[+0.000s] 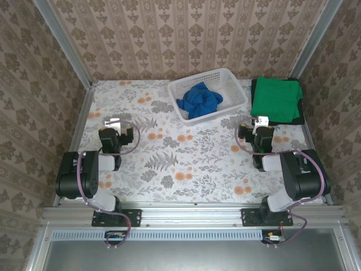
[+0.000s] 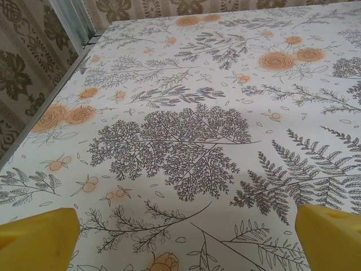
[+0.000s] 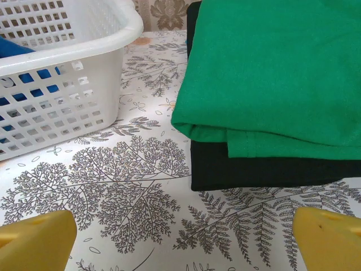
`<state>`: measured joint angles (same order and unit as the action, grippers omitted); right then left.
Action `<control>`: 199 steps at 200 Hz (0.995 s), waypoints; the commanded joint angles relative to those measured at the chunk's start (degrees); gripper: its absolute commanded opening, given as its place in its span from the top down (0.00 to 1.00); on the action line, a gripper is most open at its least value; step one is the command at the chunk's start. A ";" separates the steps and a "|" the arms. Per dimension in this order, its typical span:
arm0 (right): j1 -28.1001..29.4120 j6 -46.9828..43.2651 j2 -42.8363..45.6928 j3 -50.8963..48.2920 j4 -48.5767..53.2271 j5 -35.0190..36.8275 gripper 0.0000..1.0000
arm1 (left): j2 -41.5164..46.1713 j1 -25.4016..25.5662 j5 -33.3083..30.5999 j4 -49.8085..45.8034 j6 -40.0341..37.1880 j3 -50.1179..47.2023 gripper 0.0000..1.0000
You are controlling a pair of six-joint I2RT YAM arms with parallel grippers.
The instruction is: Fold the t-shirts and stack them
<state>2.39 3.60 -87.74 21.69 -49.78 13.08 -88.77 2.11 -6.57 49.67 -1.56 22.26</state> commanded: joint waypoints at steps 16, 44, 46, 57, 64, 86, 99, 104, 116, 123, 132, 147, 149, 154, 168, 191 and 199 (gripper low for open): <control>-0.24 0.27 0.12 0.54 -1.20 -1.11 0.00 | 0.51 -0.37 1.38 0.69 -0.91 0.50 0.00; -0.28 0.27 0.16 0.54 -1.20 -1.14 0.00 | 0.45 -0.74 2.17 0.56 -0.66 0.50 0.00; -0.26 0.27 0.17 0.50 -1.20 -1.09 0.00 | 0.51 -0.78 2.17 0.55 -0.71 0.50 0.00; -0.26 0.27 0.10 0.54 -1.20 -1.13 0.00 | 0.48 -0.74 2.23 0.60 -0.83 0.50 0.00; -0.28 0.27 0.12 0.53 -1.20 -1.12 0.00 | 0.44 -0.73 2.17 0.60 -0.80 0.48 0.00; -0.26 0.27 0.12 0.63 -1.20 -1.15 0.00 | 0.46 -0.74 2.17 0.56 -0.74 0.50 0.00; -0.28 0.26 0.10 0.50 -1.20 -1.13 0.00 | 0.45 -0.75 2.17 0.60 -0.89 0.50 0.00; -0.28 0.27 0.12 0.54 -1.20 -1.19 0.00 | 0.48 -0.70 2.17 0.60 -0.91 0.50 0.00; -0.28 0.27 0.12 0.54 -1.20 -1.13 0.00 | 0.44 -0.56 2.04 0.60 -0.94 0.50 0.00; -0.28 0.23 0.12 0.54 -1.28 -1.17 0.00 | 0.46 -0.46 1.93 0.56 -1.03 0.50 0.00; -0.28 0.27 0.12 0.54 -1.24 -1.13 0.00 | 0.45 -0.45 1.82 0.69 -1.13 0.50 0.00; -0.28 0.25 0.16 0.50 -1.24 -1.18 0.00 | 0.46 -0.47 1.82 0.71 -1.07 0.50 0.00; -0.28 0.27 0.17 0.53 -1.27 -1.14 0.00 | 0.45 -0.45 1.82 0.70 -1.12 0.50 0.00; -0.28 0.26 0.12 0.50 -1.28 -1.13 0.00 | 0.44 -0.44 1.82 0.69 -1.08 0.50 0.00; -0.28 0.27 0.19 0.52 -1.27 -1.13 0.00 | 0.48 -0.49 1.82 0.69 -1.07 0.50 0.00; -0.22 0.18 0.44 0.62 -1.34 -0.66 0.00 | 2.32 1.05 -0.92 -1.18 -2.30 0.96 0.00; 0.35 -0.15 2.69 1.50 2.33 0.45 0.00 | 5.38 3.52 -6.29 -5.67 -3.70 2.75 0.00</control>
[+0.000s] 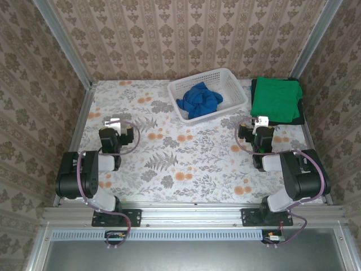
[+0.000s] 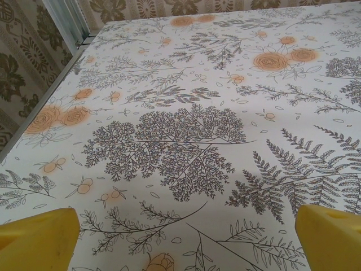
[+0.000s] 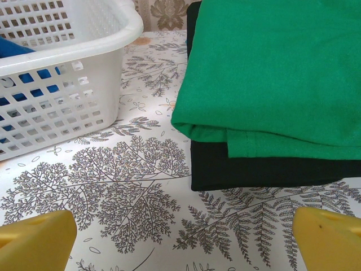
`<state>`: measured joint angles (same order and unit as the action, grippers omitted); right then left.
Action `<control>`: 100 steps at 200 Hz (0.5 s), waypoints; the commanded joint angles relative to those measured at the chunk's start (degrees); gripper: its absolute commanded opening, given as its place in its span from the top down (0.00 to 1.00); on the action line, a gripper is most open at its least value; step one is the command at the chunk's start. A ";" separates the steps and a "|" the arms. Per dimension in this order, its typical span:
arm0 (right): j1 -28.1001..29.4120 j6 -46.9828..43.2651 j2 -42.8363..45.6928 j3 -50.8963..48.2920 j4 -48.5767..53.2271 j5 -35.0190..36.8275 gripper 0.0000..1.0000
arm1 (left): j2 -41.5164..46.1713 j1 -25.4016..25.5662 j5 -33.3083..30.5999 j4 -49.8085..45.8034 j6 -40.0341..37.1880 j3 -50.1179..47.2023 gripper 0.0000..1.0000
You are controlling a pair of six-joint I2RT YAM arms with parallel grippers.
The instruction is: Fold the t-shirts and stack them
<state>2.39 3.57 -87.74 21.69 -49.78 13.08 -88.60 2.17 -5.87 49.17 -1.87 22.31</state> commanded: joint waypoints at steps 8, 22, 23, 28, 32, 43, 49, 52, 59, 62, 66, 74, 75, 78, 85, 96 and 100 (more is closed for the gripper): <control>1.54 -0.74 6.49 3.47 9.13 2.29 0.00 | 8.60 6.74 -13.70 -13.15 -5.01 5.63 0.00; 2.18 1.34 14.63 9.68 25.48 1.66 0.00 | 14.67 10.61 -16.40 -26.89 -3.19 12.56 0.00; 2.13 1.74 15.02 10.03 26.64 1.36 0.00 | 15.03 10.72 -16.12 -27.88 -2.95 13.06 0.00; 2.17 3.76 16.94 11.97 30.95 0.04 0.00 | 16.47 10.68 -14.39 -32.11 0.83 15.72 0.00; 2.14 6.40 18.13 13.42 34.11 -0.62 0.00 | 17.09 10.50 -13.11 -35.57 4.20 17.86 0.00; 2.13 21.66 20.95 17.59 45.12 2.62 0.00 | 17.18 8.68 -5.39 -41.45 11.84 23.43 0.00; 1.90 31.06 21.67 20.18 54.51 7.14 0.00 | 15.78 7.64 1.54 -43.03 13.78 26.35 0.00; 1.41 34.60 21.81 21.09 58.17 6.80 0.00 | 14.87 7.29 4.69 -43.60 14.30 28.01 0.00; -0.15 34.55 21.68 21.90 58.79 -1.77 0.00 | 11.68 7.29 11.67 -44.87 14.21 32.17 0.00; -0.34 33.82 21.51 21.85 57.89 -5.08 0.00 | 10.12 7.49 14.04 -45.64 13.68 33.87 0.00; -0.32 33.66 21.27 21.81 56.50 -8.62 0.00 | 7.88 8.16 16.10 -47.10 12.60 36.76 0.00; 0.56 36.86 20.87 22.34 57.33 -9.82 0.00 | 2.86 10.06 17.62 -51.02 9.98 43.05 0.00; 0.71 37.30 20.87 22.38 57.47 -9.82 0.00 | 2.27 10.32 17.72 -51.50 9.57 44.26 0.00; 1.50 38.26 20.74 22.38 57.39 -10.06 0.00 | 0.33 11.12 17.77 -52.80 8.57 46.79 0.00; 3.24 39.24 20.33 22.08 55.61 -11.16 0.00 | -4.08 12.58 17.21 -55.44 6.23 51.63 0.00; 5.42 42.16 19.08 21.96 53.84 -12.01 0.00 | -10.68 13.97 17.44 -57.79 4.57 59.63 0.00; 5.98 42.80 18.29 22.11 53.10 -12.71 0.00 | -12.83 14.22 17.55 -57.54 4.56 61.55 0.00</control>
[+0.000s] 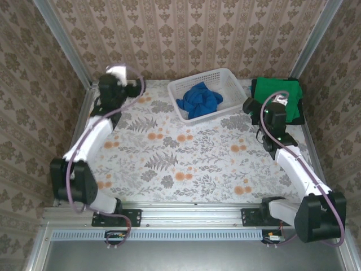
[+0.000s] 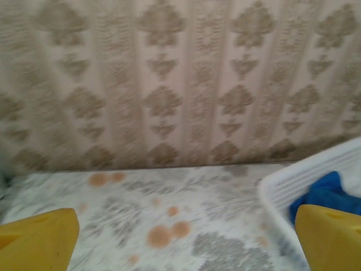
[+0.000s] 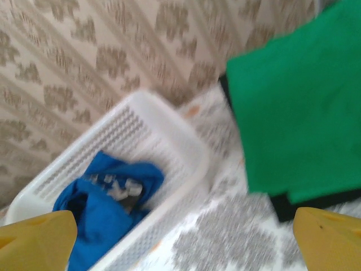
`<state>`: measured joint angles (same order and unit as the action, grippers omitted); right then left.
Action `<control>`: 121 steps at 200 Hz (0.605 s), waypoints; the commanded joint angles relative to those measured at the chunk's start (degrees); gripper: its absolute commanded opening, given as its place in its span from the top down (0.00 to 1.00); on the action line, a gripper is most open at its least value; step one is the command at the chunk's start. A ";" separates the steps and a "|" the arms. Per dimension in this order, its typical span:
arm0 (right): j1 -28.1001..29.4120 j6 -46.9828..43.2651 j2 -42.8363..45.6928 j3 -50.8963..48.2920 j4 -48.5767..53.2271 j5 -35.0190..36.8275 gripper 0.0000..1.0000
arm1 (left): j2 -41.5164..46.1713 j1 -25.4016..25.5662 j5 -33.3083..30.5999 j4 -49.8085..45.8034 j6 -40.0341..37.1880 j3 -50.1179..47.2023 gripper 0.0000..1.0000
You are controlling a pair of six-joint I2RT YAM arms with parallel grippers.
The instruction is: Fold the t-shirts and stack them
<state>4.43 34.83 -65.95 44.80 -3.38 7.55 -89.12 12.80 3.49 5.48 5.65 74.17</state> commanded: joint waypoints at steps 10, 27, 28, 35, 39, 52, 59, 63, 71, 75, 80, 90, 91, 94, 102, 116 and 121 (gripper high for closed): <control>5.08 12.65 -5.90 0.35 6.52 -7.68 0.00 | -17.67 4.04 11.09 -14.42 -3.47 14.89 0.00; 6.51 12.62 -10.14 3.28 6.63 -9.58 0.00 | -26.13 4.91 13.69 -16.07 -4.00 23.76 0.00; 6.62 12.67 -10.46 3.46 6.58 -9.62 0.00 | -26.64 4.93 13.94 -16.18 -3.99 24.32 0.00; 7.14 13.35 -12.05 4.24 6.12 -9.65 0.00 | -29.89 4.96 15.74 -16.96 -4.00 27.48 0.00; 7.24 14.39 -13.04 4.63 6.05 -9.53 0.00 | -31.95 4.91 16.20 -17.48 -3.63 29.89 0.00; 7.28 15.88 -16.78 5.43 3.20 -10.81 0.00 | -38.03 4.78 19.54 -19.23 -2.93 36.44 0.00; 7.39 16.67 -18.31 5.74 1.37 -10.99 0.01 | -40.90 4.87 20.51 -20.57 -2.69 39.96 0.00; 7.37 17.37 -19.28 6.02 0.61 -10.97 0.02 | -42.73 4.92 20.96 -21.44 -2.32 41.95 0.00; 7.42 17.90 -21.09 6.54 -1.43 -11.68 0.02 | -45.53 4.87 23.04 -22.89 -2.18 45.45 0.00; 7.40 17.93 -21.98 6.92 -2.38 -11.85 0.04 | -46.94 4.87 23.71 -23.77 -2.16 47.01 0.01; 7.38 18.34 -23.05 7.51 -2.80 -12.08 0.07 | -48.31 4.98 24.32 -24.71 -1.92 48.83 0.02; 7.44 18.87 -25.11 8.92 -3.34 -12.31 0.14 | -50.32 4.96 25.82 -26.19 -1.83 51.29 0.05; 7.44 18.83 -25.24 9.05 -3.45 -12.35 0.15 | -50.38 4.96 25.98 -26.33 -1.81 51.44 0.05; 7.54 18.75 -25.85 9.38 -3.82 -12.34 0.16 | -50.76 4.96 26.33 -26.64 -1.94 51.87 0.06; 7.61 18.90 -27.19 10.42 -4.04 -12.00 0.19 | -51.14 4.96 27.10 -27.00 -1.97 52.09 0.11; 7.59 19.01 -29.70 12.14 -4.20 -11.57 0.21 | -50.37 4.87 28.73 -26.91 -2.20 50.34 0.18; 7.59 18.90 -30.55 12.90 -4.39 -11.78 0.21 | -49.74 4.85 29.17 -26.63 -2.21 49.22 0.22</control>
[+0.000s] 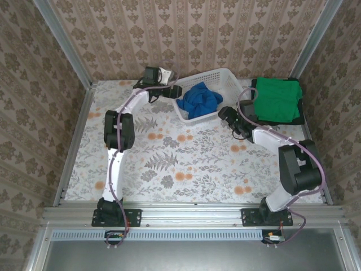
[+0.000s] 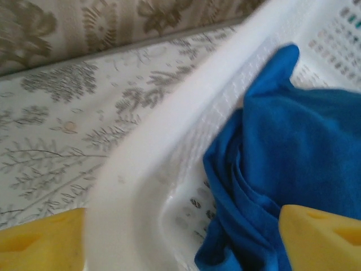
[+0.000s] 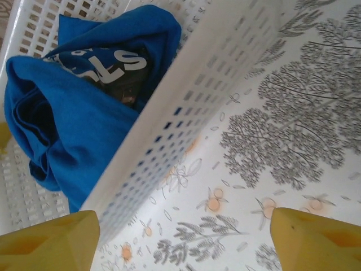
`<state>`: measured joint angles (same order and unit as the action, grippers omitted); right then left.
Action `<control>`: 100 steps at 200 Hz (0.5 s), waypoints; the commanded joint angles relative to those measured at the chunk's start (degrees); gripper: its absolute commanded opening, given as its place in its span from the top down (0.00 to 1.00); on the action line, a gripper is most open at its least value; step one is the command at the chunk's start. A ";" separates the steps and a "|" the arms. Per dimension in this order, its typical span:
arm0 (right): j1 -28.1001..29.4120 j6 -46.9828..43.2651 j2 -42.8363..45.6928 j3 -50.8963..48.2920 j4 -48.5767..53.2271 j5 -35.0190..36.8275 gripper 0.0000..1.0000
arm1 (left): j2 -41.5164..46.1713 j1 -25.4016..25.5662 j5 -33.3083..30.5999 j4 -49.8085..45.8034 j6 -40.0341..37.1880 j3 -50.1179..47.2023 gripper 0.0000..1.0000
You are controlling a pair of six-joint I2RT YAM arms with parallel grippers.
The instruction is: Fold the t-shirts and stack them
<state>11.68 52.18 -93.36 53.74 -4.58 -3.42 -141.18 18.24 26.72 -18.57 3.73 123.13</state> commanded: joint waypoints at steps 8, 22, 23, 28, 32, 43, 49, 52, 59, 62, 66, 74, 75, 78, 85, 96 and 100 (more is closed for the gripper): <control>0.26 1.32 -4.55 5.07 -3.24 -1.20 0.26 | 3.73 -0.73 6.75 -2.28 -0.30 -1.83 0.29; 0.26 0.53 -6.97 7.62 -3.33 -3.43 0.34 | 7.16 -0.75 8.15 -0.47 -0.13 -7.76 0.40; 0.27 0.45 -7.21 7.84 -3.29 -3.74 0.34 | 7.29 -0.75 8.21 -0.22 -0.04 -8.32 0.40; 0.26 -0.02 -8.07 8.91 -2.89 -4.55 0.36 | 9.01 -0.75 8.29 1.14 0.11 -11.18 0.43; 0.33 -0.22 -8.74 9.83 -2.33 -4.97 0.38 | 10.20 -0.75 8.26 2.23 0.17 -13.55 0.46; 0.32 -0.36 -10.34 11.61 -1.40 -5.70 0.42 | 13.54 -0.84 8.34 4.20 0.62 -18.95 0.52; 0.31 -0.52 -11.13 12.35 -1.17 -6.20 0.44 | 15.31 -0.92 8.43 5.22 1.05 -21.90 0.54; 0.35 -0.58 -11.50 12.77 -0.90 -6.43 0.44 | 16.19 -0.92 8.43 5.74 1.39 -23.28 0.55; 0.34 -0.58 -12.15 13.65 0.01 -6.83 0.45 | 18.29 -0.94 7.91 6.37 2.28 -26.31 0.56; 0.36 -0.59 -12.36 13.99 0.40 -6.97 0.45 | 19.16 -0.95 7.77 6.54 2.76 -27.53 0.56; 0.34 -0.66 -12.52 14.36 0.79 -7.30 0.45 | 20.44 -0.95 7.92 6.90 3.25 -29.18 0.57; 0.42 -0.55 -12.81 14.64 1.12 -7.68 0.46 | 23.15 -0.84 8.63 8.51 4.00 -32.98 0.59; 0.43 -0.53 -12.86 14.68 1.09 -7.71 0.46 | 23.50 -0.79 8.66 8.75 4.14 -33.23 0.59; 0.37 -0.53 -12.93 14.71 1.10 -7.89 0.46 | 24.38 -0.71 8.65 9.52 4.46 -35.03 0.59; 0.42 -0.53 -13.14 14.93 1.24 -8.12 0.47 | 26.97 -0.53 8.08 11.15 5.80 -38.72 0.60; 0.43 -0.67 -13.25 15.66 2.28 -8.46 0.47 | 30.11 -0.52 7.52 12.23 8.29 -43.00 0.61; 0.45 -0.79 -13.38 15.99 2.65 -8.68 0.47 | 31.07 -0.49 7.33 12.07 9.27 -44.15 0.62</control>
<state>11.62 52.49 -105.56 66.57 -2.92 -8.78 -115.83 15.33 29.52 -8.47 12.08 86.30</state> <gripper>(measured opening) 0.529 0.452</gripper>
